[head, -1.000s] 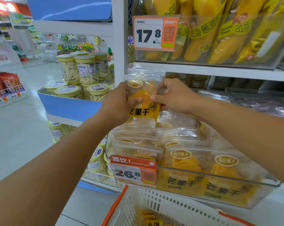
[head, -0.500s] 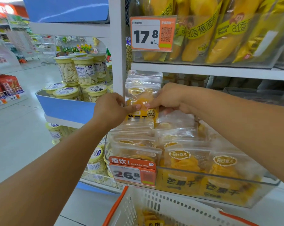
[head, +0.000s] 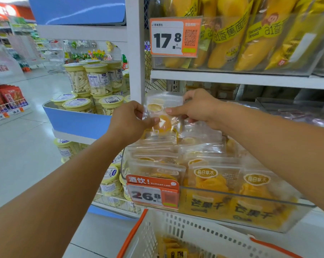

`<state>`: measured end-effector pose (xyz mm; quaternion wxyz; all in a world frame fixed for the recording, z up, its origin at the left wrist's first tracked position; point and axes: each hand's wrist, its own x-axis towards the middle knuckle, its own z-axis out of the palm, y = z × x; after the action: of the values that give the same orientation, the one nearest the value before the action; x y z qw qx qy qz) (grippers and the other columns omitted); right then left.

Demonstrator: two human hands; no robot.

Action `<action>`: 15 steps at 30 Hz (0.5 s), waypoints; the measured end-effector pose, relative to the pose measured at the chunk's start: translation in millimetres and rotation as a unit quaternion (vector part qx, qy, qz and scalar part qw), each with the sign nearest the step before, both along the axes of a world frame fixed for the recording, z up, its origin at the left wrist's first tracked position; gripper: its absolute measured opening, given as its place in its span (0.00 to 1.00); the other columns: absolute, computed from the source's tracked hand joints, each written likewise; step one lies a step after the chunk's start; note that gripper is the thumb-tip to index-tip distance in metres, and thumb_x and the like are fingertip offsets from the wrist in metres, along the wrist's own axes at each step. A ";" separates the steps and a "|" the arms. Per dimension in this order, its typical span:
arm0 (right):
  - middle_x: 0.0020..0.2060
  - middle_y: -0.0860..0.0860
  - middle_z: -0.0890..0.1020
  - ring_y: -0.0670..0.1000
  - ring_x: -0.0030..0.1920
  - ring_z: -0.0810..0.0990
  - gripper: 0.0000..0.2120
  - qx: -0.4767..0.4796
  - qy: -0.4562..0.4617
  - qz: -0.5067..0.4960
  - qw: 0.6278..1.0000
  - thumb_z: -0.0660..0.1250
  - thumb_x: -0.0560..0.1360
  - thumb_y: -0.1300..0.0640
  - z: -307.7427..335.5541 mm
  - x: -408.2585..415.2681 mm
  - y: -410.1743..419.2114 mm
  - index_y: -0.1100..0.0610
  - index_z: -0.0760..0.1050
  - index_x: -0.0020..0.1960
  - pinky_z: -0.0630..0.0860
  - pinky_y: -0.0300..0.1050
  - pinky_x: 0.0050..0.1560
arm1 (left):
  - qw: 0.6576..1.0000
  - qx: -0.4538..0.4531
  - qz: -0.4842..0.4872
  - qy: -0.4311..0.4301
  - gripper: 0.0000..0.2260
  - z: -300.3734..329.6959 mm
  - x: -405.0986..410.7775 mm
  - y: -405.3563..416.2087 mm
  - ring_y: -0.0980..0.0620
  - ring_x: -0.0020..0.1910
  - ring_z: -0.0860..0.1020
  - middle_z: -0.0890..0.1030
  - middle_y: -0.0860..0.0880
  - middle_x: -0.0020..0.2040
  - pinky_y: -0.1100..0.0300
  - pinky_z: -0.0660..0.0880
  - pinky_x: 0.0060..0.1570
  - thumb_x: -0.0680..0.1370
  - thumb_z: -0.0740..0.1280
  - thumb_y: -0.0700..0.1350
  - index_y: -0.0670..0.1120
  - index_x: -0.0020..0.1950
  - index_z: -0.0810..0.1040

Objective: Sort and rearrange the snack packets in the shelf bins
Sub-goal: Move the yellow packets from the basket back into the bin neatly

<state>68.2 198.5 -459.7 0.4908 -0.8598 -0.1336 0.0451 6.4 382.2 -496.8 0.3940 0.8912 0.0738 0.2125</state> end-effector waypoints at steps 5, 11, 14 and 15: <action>0.50 0.60 0.84 0.54 0.48 0.84 0.28 -0.013 0.020 -0.007 1.000 0.84 0.63 0.57 3.8 2.1 0.0 0.65 0.77 0.57 0.79 0.46 0.45 | 0.999 -0.029 -0.012 0.005 0.22 2.9 -2.6 1.3 0.47 0.50 0.80 0.82 0.46 0.48 0.57 0.74 0.46 0.69 0.78 0.56 0.44 0.52 0.76; 0.43 0.54 0.79 0.49 0.41 0.77 0.30 -0.019 0.046 -0.023 0.998 0.85 0.61 0.53 4.1 7.1 -0.7 0.63 0.77 0.57 0.78 0.41 0.38 | 0.998 -0.047 -0.022 0.018 0.21 1.7 -9.0 3.0 0.54 0.46 0.77 0.81 0.49 0.49 0.63 0.69 0.40 0.68 0.78 0.56 0.46 0.51 0.75; 0.43 0.54 0.79 0.49 0.40 0.77 0.32 -0.019 0.053 -0.022 0.998 0.85 0.61 0.52 7.1 5.5 -2.0 0.64 0.77 0.58 0.80 0.40 0.37 | 0.999 -0.043 -0.018 0.022 0.20 2.4 -10.4 2.4 0.58 0.43 0.75 0.79 0.52 0.47 0.64 0.67 0.38 0.70 0.77 0.56 0.46 0.51 0.75; 0.45 0.54 0.80 0.50 0.41 0.77 0.31 -0.027 0.049 -0.017 0.998 0.84 0.62 0.52 10.1 1.9 -3.8 0.64 0.77 0.58 0.82 0.42 0.40 | 0.999 -0.036 -0.014 0.024 0.20 2.2 -10.7 2.4 0.58 0.42 0.74 0.78 0.53 0.45 0.63 0.67 0.38 0.70 0.77 0.56 0.46 0.51 0.74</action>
<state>70.2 194.6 -449.6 0.4743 -0.8715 -0.0935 0.0820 -4.3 384.7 -494.6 0.4264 0.8823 0.0786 0.1832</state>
